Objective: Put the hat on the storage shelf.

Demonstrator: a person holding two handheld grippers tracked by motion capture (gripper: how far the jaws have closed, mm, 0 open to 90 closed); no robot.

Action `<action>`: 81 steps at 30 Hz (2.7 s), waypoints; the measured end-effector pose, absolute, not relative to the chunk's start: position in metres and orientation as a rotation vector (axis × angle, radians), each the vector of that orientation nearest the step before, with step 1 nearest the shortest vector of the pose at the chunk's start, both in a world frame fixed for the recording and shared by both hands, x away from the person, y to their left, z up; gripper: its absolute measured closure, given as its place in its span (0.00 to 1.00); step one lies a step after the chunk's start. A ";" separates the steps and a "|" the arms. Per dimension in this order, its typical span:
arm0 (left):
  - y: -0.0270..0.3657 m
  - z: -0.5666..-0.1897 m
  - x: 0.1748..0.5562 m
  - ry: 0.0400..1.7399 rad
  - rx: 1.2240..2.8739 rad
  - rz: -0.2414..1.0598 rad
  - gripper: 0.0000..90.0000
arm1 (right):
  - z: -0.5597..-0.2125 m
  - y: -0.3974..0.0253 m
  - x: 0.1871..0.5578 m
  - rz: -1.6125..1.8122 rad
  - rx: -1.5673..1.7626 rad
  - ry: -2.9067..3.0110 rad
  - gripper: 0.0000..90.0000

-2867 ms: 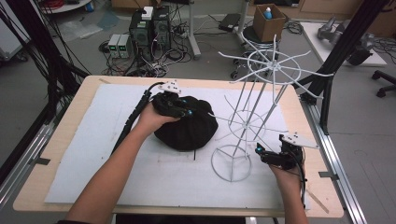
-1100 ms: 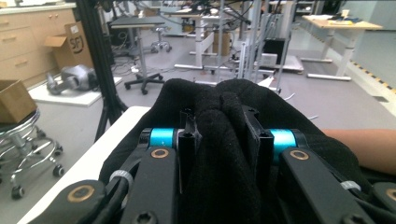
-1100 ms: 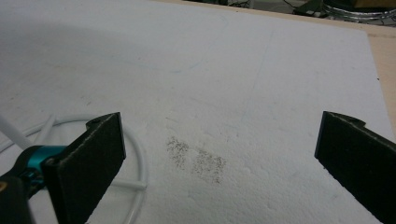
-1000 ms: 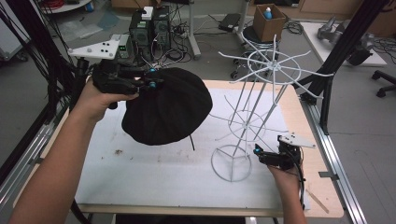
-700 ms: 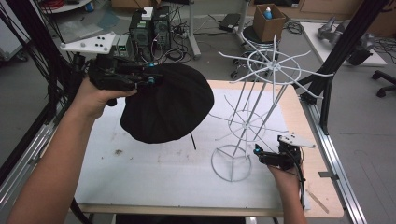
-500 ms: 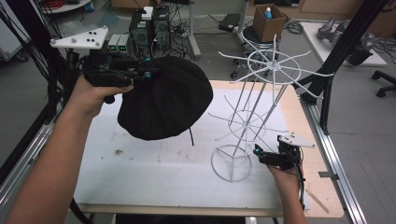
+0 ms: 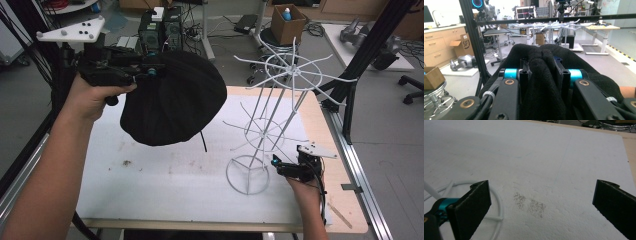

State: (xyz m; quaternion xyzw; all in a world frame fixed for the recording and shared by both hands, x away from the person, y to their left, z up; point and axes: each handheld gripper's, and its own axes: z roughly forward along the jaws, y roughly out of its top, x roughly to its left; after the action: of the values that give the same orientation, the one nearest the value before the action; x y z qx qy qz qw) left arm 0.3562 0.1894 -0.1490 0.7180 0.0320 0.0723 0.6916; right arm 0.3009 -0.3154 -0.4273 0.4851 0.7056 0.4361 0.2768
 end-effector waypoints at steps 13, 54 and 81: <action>0.193 -0.129 0.351 0.081 1.569 0.182 0.80 | -0.427 -0.315 0.301 1.172 1.303 1.895 0.01; 0.130 -0.090 0.373 0.093 1.590 0.221 0.79 | -0.426 -0.318 0.300 1.177 1.299 1.894 0.01; 0.141 -0.165 0.384 0.169 1.660 0.134 0.65 | -0.429 -0.314 0.301 1.145 1.301 1.920 0.01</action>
State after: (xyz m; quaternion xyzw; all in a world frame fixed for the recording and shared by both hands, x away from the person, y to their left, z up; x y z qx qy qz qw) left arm 0.3842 0.1408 -0.1646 0.7363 0.0750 0.0595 0.6698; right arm 0.3011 -0.3136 -0.4291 0.4839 0.7138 0.4258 0.2739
